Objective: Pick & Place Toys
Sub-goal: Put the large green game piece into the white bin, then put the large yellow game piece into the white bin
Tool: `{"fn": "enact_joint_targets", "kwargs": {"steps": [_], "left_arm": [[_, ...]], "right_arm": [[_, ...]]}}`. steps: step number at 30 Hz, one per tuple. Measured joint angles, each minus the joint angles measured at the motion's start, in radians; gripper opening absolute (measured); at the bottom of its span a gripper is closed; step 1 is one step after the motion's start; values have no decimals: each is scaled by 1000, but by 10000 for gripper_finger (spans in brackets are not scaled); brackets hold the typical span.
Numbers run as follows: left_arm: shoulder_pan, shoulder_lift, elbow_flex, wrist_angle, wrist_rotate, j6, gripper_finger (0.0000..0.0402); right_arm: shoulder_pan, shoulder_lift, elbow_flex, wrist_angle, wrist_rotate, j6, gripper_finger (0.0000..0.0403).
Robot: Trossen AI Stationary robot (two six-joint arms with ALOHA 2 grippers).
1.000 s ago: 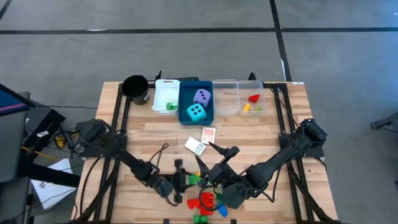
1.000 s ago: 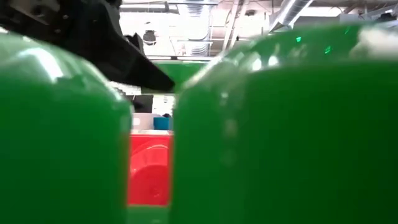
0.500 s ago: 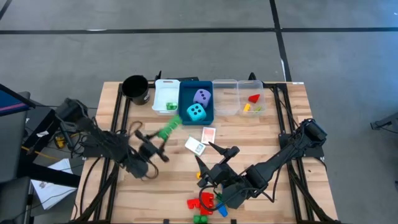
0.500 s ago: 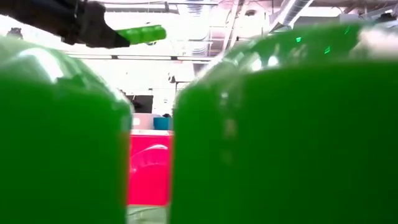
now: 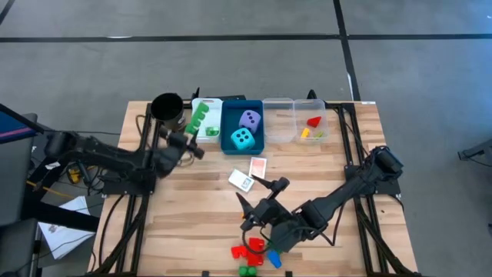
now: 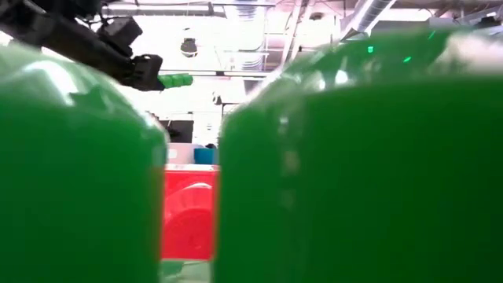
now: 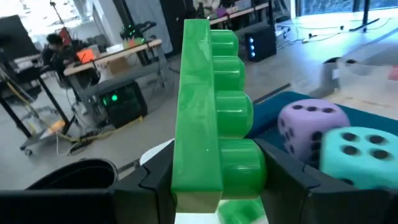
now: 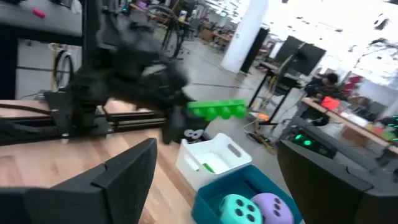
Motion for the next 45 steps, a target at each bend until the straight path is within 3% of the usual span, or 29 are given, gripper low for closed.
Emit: {"fn": "enact_joint_targets", "kwargs": {"steps": [5, 9, 15, 20, 23, 28, 31, 37, 45], "left_arm": [[179, 9, 0, 8, 149, -4, 161], [265, 37, 0, 7, 231, -6, 201], [332, 73, 0, 6, 364, -10, 272], [335, 97, 0, 5, 441, -150, 303], [334, 100, 0, 6, 632, -254, 310], [298, 100, 0, 8, 1199, -314, 306], [214, 100, 0, 8, 1397, -313, 299], [-49, 121, 0, 15, 1367, -236, 292], [-369, 340, 1, 300, 1040, -231, 292]], "right_arm": [[-15, 0, 0, 0, -48, 2, 327], [-15, 0, 0, 0, -51, 1, 327], [-13, 0, 0, 0, -51, 1, 327], [-13, 0, 0, 0, -51, 1, 327], [-13, 0, 0, 0, -51, 0, 327], [-13, 0, 0, 0, -51, 0, 327], [-13, 0, 0, 0, -52, -2, 327], [-13, 0, 0, -4, -149, -2, 327], [-16, 0, 0, -4, -155, -2, 327]]}}
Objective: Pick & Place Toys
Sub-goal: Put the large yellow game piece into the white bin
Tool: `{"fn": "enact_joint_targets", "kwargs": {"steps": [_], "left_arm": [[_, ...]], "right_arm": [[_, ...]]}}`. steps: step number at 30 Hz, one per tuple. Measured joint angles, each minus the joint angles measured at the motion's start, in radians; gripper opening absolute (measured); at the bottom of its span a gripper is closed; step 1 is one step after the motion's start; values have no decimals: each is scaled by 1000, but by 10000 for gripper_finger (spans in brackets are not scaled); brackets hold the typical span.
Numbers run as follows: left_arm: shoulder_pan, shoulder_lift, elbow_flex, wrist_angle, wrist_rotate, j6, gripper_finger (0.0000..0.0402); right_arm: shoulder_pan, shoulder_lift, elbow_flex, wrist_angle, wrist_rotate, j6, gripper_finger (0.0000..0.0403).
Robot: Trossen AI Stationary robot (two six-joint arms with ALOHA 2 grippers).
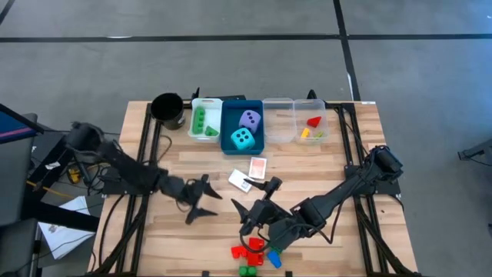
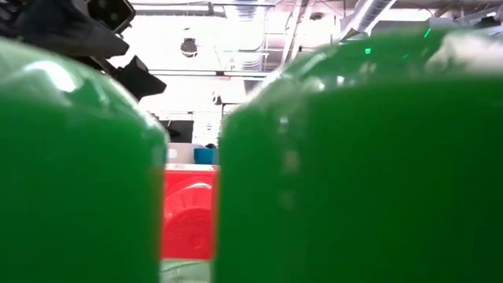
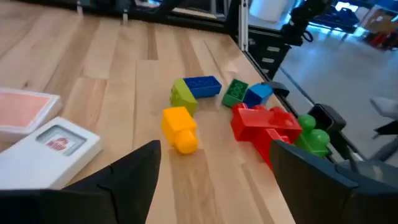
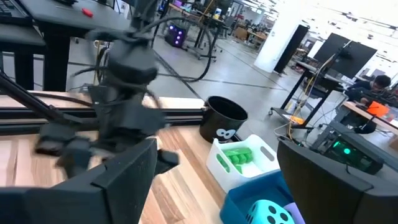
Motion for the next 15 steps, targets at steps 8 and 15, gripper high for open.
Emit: {"fn": "enact_joint_targets", "kwargs": {"steps": [8, 15], "left_arm": [[-104, 339, 39, 205, -259, -47, 292], [-102, 566, 184, 206, -330, -51, 292]], "right_arm": [[0, 0, 0, 0, 0, 0, 327], [0, 0, 0, 0, 1, 0, 327]]}}
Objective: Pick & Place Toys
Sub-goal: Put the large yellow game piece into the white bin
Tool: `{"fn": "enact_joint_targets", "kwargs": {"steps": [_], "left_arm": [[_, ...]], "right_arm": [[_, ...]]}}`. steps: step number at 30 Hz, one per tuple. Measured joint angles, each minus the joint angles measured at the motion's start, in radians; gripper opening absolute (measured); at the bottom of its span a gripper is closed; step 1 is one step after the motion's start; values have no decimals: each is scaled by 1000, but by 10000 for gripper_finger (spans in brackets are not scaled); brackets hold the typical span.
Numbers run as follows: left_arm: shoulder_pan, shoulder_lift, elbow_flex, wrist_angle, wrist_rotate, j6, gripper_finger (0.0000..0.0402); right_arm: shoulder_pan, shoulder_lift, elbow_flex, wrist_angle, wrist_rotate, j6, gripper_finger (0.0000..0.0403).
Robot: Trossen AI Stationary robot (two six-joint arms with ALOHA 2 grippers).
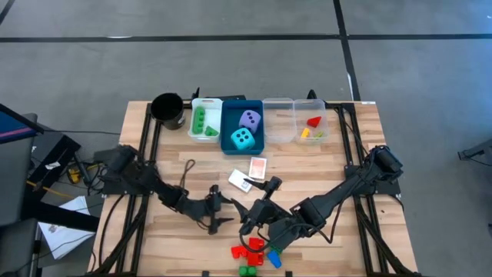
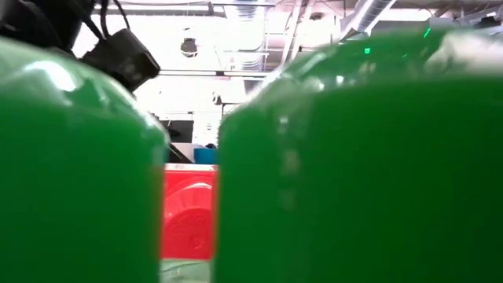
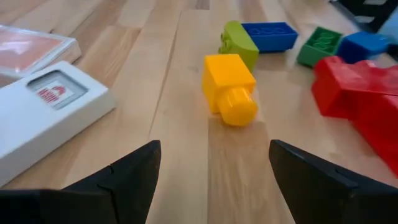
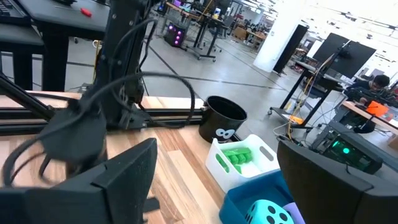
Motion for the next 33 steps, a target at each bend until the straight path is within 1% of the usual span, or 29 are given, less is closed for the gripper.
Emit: {"fn": "enact_joint_targets", "kwargs": {"steps": [3, 13, 19, 26, 29, 31, 33], "left_arm": [[0, 56, 54, 0, -28, 22, 292], [1, 185, 193, 0, -31, 22, 292], [23, 262, 269, 4, -56, 22, 292], [55, 299, 317, 9, -52, 20, 289], [63, 290, 318, -5, -52, -24, 268], [66, 290, 318, -10, -60, -31, 235], [67, 290, 317, -14, -70, -29, 189]], "right_arm": [[0, 0, 0, 0, 1, 0, 327], [0, 0, 0, -6, 2, 0, 327], [0, 0, 0, -3, 2, 0, 327], [0, 0, 0, -1, 2, 0, 327], [0, 0, 0, -1, 2, 0, 327], [0, 0, 0, -1, 2, 0, 327], [0, 0, 0, -1, 1, 0, 327]]}}
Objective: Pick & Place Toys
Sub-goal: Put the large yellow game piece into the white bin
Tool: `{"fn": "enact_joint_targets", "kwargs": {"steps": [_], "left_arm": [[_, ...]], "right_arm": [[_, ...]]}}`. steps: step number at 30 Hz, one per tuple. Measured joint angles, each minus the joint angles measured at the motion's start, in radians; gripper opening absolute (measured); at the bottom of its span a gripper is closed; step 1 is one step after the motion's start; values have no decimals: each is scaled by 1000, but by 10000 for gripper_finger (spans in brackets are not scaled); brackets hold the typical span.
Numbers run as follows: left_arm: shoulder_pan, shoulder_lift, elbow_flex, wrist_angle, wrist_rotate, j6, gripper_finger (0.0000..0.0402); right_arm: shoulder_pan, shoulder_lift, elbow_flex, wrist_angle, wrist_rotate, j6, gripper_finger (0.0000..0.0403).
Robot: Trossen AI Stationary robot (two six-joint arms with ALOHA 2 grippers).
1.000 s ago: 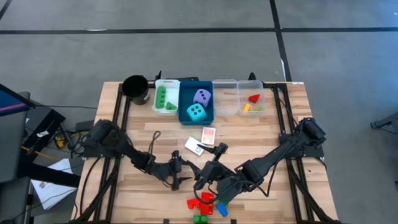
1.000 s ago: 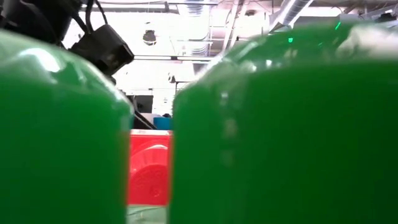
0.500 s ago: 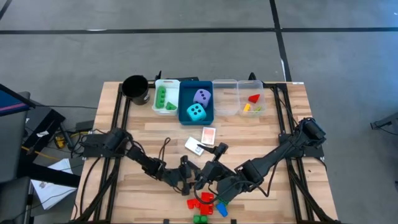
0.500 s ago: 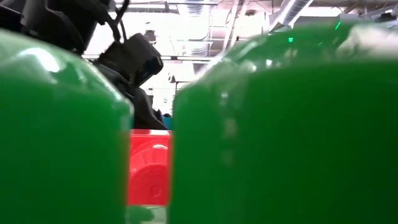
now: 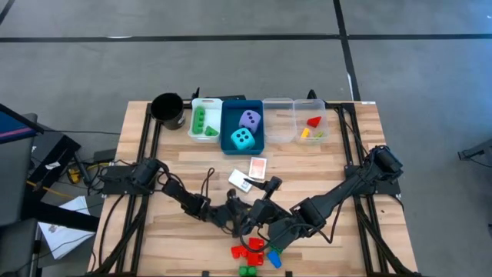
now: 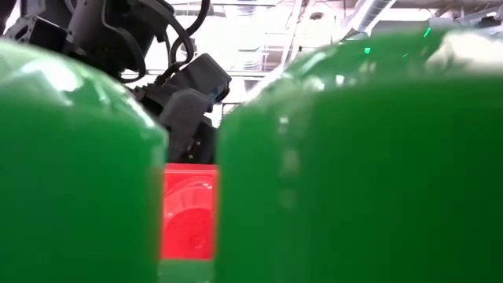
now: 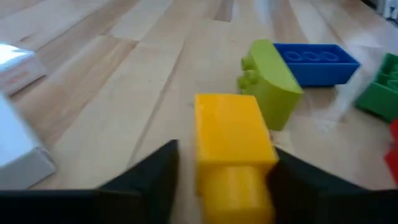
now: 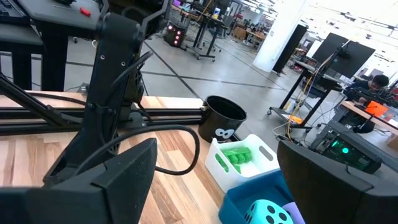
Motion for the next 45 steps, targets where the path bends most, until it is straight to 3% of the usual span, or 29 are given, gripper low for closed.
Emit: {"fn": "enact_joint_targets", "kwargs": {"steps": [3, 18, 34, 45], "left_arm": [[0, -1, 0, -6, -5, -1, 120], [51, -66, -3, 10, -31, 132, 123], [199, -499, -76, -122, -60, 367, 123], [345, -775, -339, -196, -243, 368, 123]], "right_arm": [[0, 0, 0, 0, -1, 4, 327], [0, 0, 0, 0, -2, 8, 327], [0, 0, 0, -3, -22, 22, 327], [0, 1, 0, -8, -22, 26, 327]]}}
